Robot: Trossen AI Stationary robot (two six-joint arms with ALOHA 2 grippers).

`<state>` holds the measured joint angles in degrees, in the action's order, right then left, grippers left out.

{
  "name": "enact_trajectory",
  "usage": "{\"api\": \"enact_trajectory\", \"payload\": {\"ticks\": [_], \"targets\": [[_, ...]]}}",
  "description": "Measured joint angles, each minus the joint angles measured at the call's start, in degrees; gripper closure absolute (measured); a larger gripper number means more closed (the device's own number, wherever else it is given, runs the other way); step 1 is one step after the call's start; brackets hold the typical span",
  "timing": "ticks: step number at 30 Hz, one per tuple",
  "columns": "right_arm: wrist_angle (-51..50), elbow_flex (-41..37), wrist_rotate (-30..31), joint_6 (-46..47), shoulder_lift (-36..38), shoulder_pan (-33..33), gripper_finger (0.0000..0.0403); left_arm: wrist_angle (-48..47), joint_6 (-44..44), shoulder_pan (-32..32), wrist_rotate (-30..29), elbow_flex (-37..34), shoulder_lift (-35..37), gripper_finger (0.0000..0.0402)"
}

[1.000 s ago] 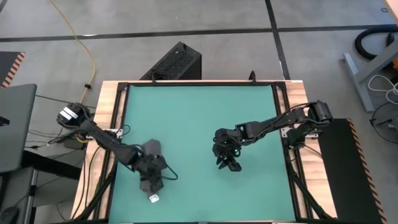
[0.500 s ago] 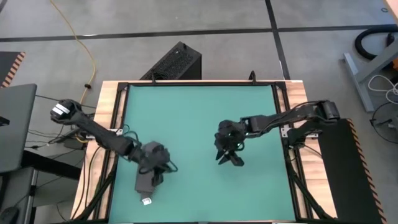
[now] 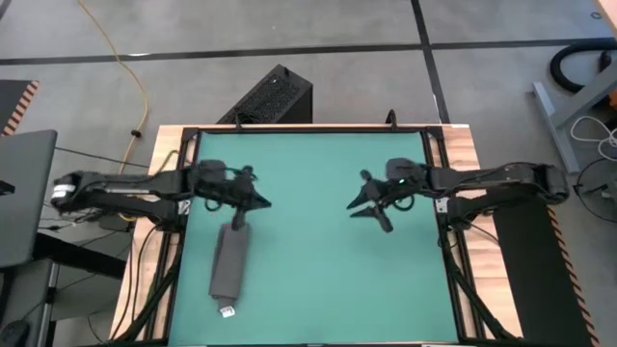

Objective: Roll towel into tight, uniform cylinder
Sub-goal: Return to Home Position

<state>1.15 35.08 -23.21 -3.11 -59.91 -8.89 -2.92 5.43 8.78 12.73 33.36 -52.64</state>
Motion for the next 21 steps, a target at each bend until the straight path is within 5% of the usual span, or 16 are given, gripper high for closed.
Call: {"api": "enact_trajectory", "payload": {"ticks": [12, 21], "targets": [[22.9, -19.7, 8.7, 10.3, 12.3, -9.4, 0.0260, 16.7, 6.9, 3.2, -6.1, -24.5, 29.7, 0.0401], [9.5, -21.6, 11.6, 11.8, 21.3, -9.6, 0.0267, 12.4, 6.9, 2.8, -10.3, -29.8, 43.4, 0.0401]]}}
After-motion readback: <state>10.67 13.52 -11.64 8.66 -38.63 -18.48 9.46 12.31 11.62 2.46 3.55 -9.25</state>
